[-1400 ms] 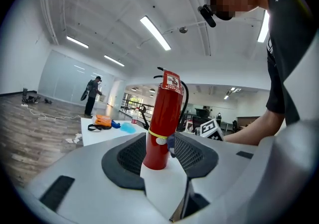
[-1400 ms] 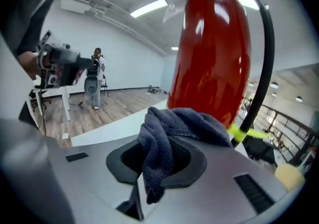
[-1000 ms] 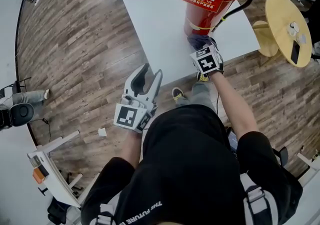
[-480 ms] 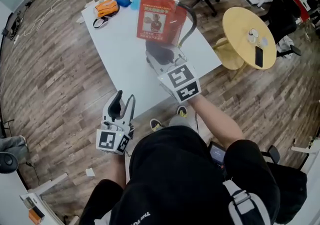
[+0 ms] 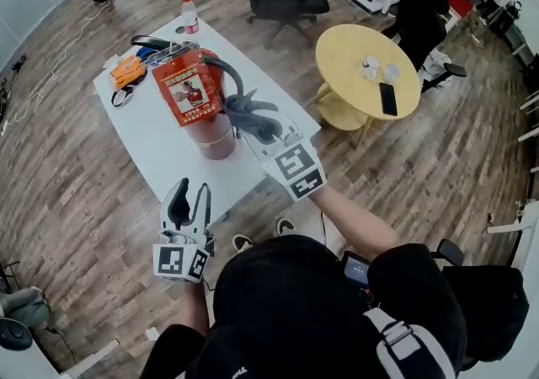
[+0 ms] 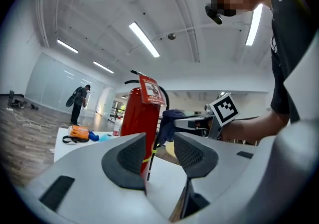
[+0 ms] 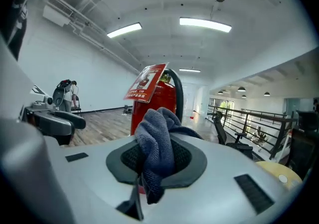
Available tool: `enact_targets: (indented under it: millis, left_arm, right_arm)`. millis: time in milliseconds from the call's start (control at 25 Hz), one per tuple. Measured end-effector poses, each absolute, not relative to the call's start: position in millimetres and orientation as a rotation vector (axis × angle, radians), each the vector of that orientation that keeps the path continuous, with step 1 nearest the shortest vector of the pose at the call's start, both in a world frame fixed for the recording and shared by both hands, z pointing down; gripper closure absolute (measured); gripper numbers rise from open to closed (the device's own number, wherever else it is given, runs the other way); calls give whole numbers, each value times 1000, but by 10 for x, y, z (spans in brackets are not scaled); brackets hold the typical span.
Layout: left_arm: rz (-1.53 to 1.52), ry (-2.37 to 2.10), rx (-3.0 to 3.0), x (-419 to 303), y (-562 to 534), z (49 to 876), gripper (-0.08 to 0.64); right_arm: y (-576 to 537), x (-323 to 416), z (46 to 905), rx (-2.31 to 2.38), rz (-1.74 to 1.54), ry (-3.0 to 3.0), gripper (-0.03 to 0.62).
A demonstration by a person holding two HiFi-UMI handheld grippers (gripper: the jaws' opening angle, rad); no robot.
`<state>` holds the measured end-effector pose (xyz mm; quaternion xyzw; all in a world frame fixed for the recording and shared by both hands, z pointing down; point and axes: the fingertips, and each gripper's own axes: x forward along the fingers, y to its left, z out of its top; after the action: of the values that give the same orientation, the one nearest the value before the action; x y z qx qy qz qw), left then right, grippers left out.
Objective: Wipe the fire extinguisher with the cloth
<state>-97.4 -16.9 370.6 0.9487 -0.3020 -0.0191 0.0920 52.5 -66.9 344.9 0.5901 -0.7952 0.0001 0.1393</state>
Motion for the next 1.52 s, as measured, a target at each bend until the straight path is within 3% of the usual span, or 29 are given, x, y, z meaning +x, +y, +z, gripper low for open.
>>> enact_targets:
  millis: [200,320,360,760,1520]
  left_arm:
    - [2,-935,2792,-360,-40,3415,415]
    - [-62,-1022,2793,-91,-96,3322,530]
    - [-91,-1042,2793,-50,-97,3359,537]
    - [-3,-1190,2734,87,127,3773,538]
    - [14,-1259,2705,356,272,3784,537]
  right_arm:
    - [-281,849,3266,1636,44,-2423,520]
    - [-213,1114,3327,1615,61,-2462,520]
    - [-193,1173,3397,1613,58,-2471,520]
    - [117,1512,3808,1593,81,-2522,520]
    - [236,1675,3775,1489,11,-2571,520]
